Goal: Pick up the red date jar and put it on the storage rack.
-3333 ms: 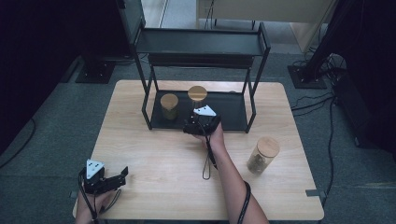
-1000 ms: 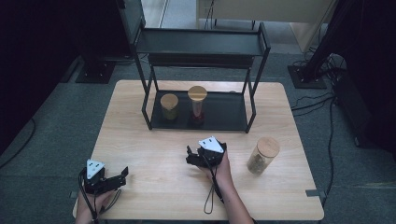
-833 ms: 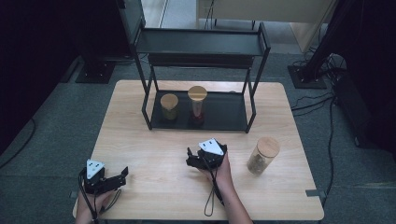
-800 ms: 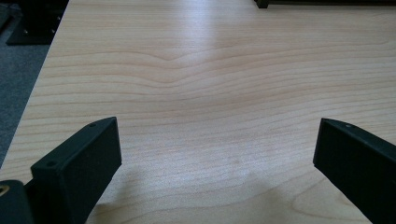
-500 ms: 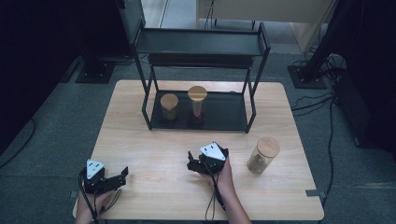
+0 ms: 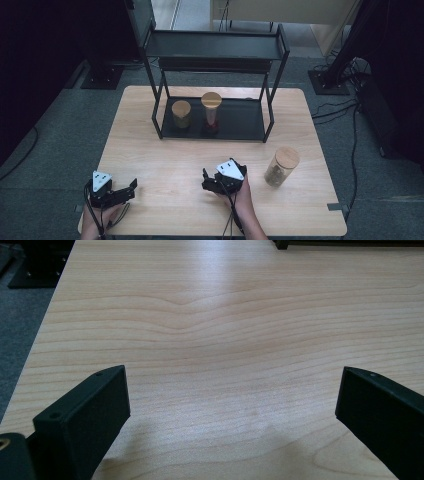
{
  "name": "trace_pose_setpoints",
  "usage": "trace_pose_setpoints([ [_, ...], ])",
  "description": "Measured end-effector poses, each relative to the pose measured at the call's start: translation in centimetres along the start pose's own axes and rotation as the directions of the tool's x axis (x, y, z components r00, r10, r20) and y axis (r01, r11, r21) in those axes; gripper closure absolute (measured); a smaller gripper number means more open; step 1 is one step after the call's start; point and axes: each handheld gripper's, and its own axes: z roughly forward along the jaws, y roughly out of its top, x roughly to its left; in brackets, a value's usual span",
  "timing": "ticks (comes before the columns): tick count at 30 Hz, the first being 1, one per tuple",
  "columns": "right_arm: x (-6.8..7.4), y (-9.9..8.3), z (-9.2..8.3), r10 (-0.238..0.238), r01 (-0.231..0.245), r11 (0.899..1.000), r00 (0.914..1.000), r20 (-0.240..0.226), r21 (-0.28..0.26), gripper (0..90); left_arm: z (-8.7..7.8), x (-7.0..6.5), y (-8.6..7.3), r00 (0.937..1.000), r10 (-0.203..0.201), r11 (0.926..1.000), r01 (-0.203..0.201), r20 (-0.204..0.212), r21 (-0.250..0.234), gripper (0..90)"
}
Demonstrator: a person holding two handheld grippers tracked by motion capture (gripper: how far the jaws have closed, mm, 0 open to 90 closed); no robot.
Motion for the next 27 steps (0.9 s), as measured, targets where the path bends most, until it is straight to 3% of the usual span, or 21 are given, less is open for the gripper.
trace_pose_setpoints([
  [14, 0.1, -0.9, -1.7, -0.007, 0.007, 1.0, 0.9999, 0.011, -0.009, 1.7, 0.0, 0.0, 0.0, 1.0, 0.0, 1.0, 0.0, -0.002, -0.001, 1.2],
  [19, 0.5, -1.3, -2.4, -0.057, 0.057, 0.998, 0.9977, 0.037, -0.02, 1.7, 0.0, 0.0, 0.0, 1.0, 0.001, 1.0, -0.001, -0.001, 0.0, 1.2],
  [27, 0.0, -1.8, -3.4, -0.035, 0.036, 0.999, 0.9989, 0.03, -0.02, 1.7, 0.0, 0.0, 0.0, 1.0, 0.001, 1.0, -0.001, -0.003, 0.0, 1.2],
])
